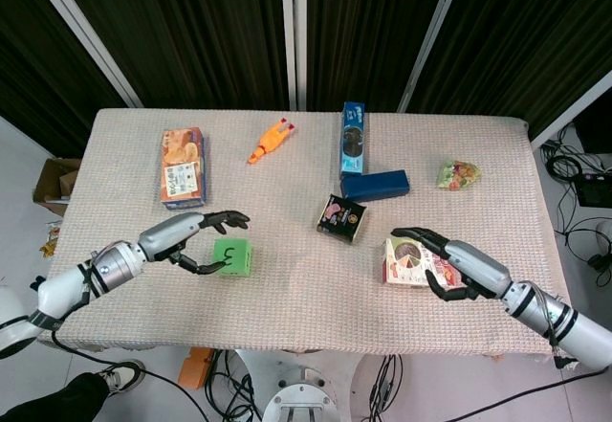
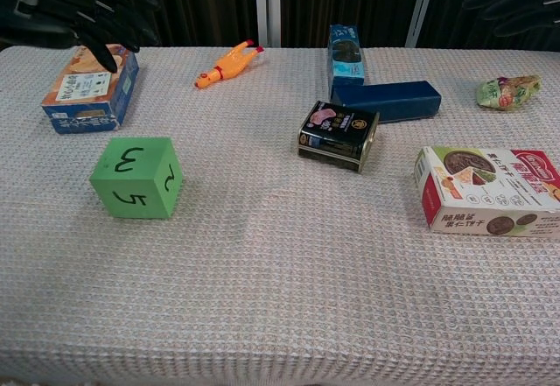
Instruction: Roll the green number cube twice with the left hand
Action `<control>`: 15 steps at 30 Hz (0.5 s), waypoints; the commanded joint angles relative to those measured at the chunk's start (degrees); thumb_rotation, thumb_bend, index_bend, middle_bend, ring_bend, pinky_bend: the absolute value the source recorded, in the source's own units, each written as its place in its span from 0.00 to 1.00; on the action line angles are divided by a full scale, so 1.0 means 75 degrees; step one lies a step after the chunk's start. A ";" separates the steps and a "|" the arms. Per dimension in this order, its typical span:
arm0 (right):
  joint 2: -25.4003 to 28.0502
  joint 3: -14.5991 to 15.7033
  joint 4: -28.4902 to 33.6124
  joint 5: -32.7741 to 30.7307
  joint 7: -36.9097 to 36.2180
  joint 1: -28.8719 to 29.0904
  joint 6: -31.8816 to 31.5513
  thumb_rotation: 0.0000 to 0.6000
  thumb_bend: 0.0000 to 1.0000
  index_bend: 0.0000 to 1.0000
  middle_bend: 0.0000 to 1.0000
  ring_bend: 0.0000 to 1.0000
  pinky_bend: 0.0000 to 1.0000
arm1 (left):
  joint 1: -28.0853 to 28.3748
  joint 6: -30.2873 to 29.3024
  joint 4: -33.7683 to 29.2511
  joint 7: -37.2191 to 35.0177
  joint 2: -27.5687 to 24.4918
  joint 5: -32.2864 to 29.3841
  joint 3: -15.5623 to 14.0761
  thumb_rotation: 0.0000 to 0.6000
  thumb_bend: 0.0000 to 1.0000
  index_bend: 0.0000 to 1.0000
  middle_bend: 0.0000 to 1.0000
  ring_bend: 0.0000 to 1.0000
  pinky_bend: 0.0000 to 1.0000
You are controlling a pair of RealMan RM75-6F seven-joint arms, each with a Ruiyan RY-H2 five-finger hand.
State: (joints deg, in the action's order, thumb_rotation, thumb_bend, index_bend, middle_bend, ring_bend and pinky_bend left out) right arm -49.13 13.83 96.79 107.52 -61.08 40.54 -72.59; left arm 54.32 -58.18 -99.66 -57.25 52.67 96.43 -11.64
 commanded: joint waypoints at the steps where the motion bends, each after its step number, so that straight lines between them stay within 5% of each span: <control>1: -0.0076 -0.0095 0.0243 -0.1122 0.1837 -0.0993 0.0211 1.00 0.76 0.00 0.02 0.00 0.00 | -0.1018 -0.0252 -0.0511 0.6252 0.1133 -0.3008 0.0890 1.00 0.34 0.08 0.09 0.11 0.21; 5: -0.0263 -0.0229 -0.0065 -0.1560 0.2365 -0.1469 -0.0017 1.00 0.73 0.00 0.00 0.00 0.00 | -0.1162 -0.0303 -0.0546 0.8006 0.1394 -0.3649 0.0875 1.00 0.34 0.06 0.07 0.06 0.17; 8: -0.0655 -0.0624 -0.0312 -0.2444 0.3914 -0.2074 -0.0528 0.99 0.70 0.00 0.00 0.00 0.00 | -0.1334 -0.0559 -0.0627 0.9185 0.1698 -0.4105 0.0877 1.00 0.34 0.05 0.07 0.05 0.16; 15: -0.1302 -0.1085 -0.0641 -0.3347 0.5249 -0.2755 -0.0873 0.98 0.63 0.00 0.00 0.00 0.00 | -0.1682 -0.0943 -0.0216 1.0469 0.2861 -0.4645 0.1042 1.00 0.32 0.05 0.06 0.05 0.16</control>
State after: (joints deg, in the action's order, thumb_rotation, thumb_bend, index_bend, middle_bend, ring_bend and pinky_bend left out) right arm -56.24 7.90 93.82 85.84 -25.44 22.84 -77.30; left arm 43.96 -63.69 -102.26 17.10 69.82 65.36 -5.17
